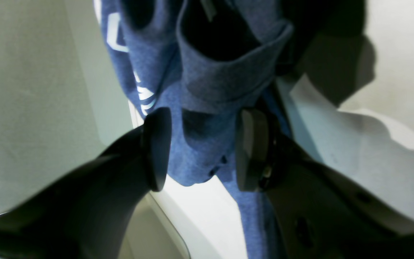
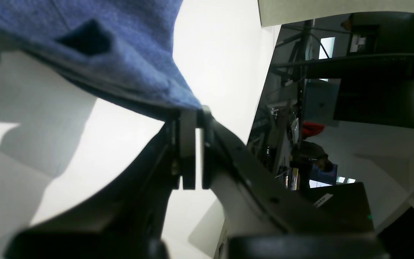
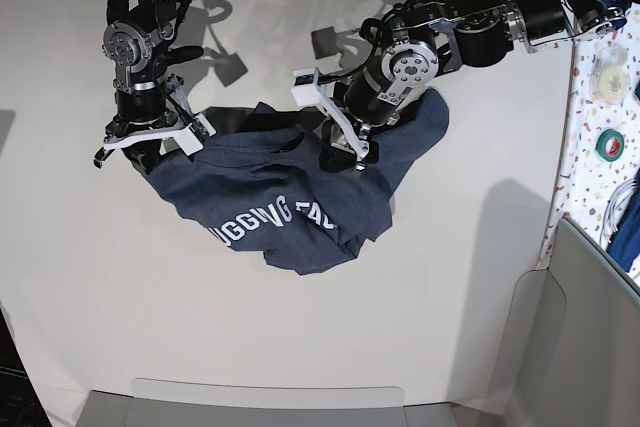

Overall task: Layout the t-shirt on the table in an organized manner, then fold the t-shirt properly
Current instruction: 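Regrasp the t-shirt fabric with the left gripper near the right gripper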

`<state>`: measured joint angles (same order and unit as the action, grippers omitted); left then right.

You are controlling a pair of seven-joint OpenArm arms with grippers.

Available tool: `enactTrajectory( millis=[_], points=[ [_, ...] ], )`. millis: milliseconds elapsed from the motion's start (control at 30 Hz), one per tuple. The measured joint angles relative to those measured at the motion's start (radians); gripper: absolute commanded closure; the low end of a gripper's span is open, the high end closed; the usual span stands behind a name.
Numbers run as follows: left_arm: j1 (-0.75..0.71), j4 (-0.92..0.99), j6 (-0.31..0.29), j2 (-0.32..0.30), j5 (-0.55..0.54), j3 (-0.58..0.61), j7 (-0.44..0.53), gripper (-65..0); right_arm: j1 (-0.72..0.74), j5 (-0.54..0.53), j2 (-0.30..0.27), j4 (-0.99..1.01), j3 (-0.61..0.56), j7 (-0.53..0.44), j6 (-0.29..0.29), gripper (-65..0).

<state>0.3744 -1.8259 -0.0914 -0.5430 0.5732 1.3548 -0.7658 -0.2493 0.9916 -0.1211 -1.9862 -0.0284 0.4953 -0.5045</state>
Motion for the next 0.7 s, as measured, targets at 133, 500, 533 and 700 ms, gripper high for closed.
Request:
enactTrajectory(
  millis=[133, 500, 533, 700],
  points=[
    [0.0, 0.0, 0.0, 0.001, 0.0, 0.0, 0.0, -28.6, 0.001, 0.0, 0.0, 0.0, 0.0, 0.0, 0.0, 0.0],
    [-0.003, 0.045, 0.0, 0.003, 0.0, 0.003, 0.056, -28.4, 0.001, 0.0, 0.0, 0.0, 0.0, 0.001, 0.0, 0.0],
    [-0.003, 0.053, -0.002, 0.003, -0.001, 0.003, 0.056, -28.4, 0.001, 0.0, 0.0, 0.0, 0.0, 0.001, 0.0, 0.0],
    [-0.004, 0.055, -0.003, 0.023, -0.004, 0.004, 0.053, -17.7, 0.001, 0.0, 0.0, 0.0, 0.0, -0.002, 0.0, 0.0]
  ],
)
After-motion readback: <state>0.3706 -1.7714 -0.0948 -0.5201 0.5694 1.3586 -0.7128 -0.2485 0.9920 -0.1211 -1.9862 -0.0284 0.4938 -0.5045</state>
